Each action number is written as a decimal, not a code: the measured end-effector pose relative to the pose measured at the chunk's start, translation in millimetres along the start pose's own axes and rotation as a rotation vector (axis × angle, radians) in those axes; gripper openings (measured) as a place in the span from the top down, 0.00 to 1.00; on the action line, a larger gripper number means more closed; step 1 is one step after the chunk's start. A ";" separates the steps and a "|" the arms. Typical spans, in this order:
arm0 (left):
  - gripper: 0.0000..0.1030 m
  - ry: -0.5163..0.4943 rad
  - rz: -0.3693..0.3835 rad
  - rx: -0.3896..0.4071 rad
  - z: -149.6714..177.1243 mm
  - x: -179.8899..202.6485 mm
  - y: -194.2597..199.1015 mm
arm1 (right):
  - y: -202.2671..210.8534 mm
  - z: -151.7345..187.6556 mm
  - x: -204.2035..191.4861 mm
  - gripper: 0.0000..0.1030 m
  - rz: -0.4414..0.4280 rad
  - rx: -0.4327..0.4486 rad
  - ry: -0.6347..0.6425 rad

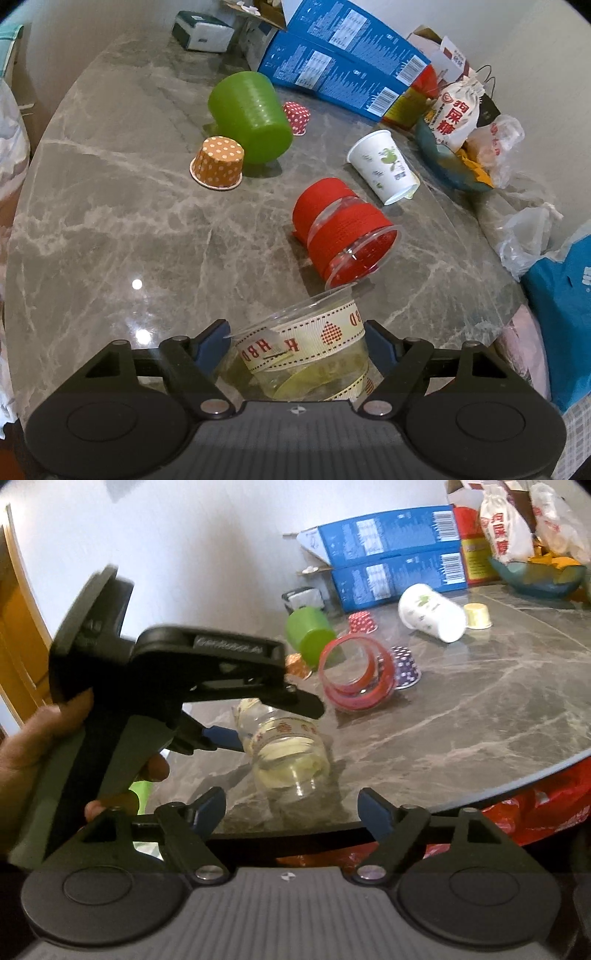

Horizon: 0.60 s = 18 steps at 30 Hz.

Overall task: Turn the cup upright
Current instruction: 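Grasp the clear cup with the left tool while the right tool releases it, then rotate the held clear cup upright with the left tool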

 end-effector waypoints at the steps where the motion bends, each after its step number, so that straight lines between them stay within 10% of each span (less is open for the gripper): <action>1: 0.22 0.002 0.009 0.009 0.0 -0.6 1.3 | 3.4 0.1 2.2 0.22 -0.005 0.010 -0.010; 11: 0.22 -0.103 0.041 0.034 -4.0 5.1 5.3 | 9.0 -2.0 16.3 0.22 -0.011 0.048 -0.058; 18: 0.22 -0.150 0.022 0.323 1.2 -8.5 45.7 | 20.0 -3.7 17.4 0.22 -0.025 0.107 -0.054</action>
Point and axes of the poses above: each gripper's, at about its wrist camera, not at the fingertips, and y roughly against the way its jaws point, x to its right, z to its underside, the point moved 3 cm from there along -y, roughly the way its jaws point, and after that the axes turned 14 degrees about -z, right-handed, at the moved point
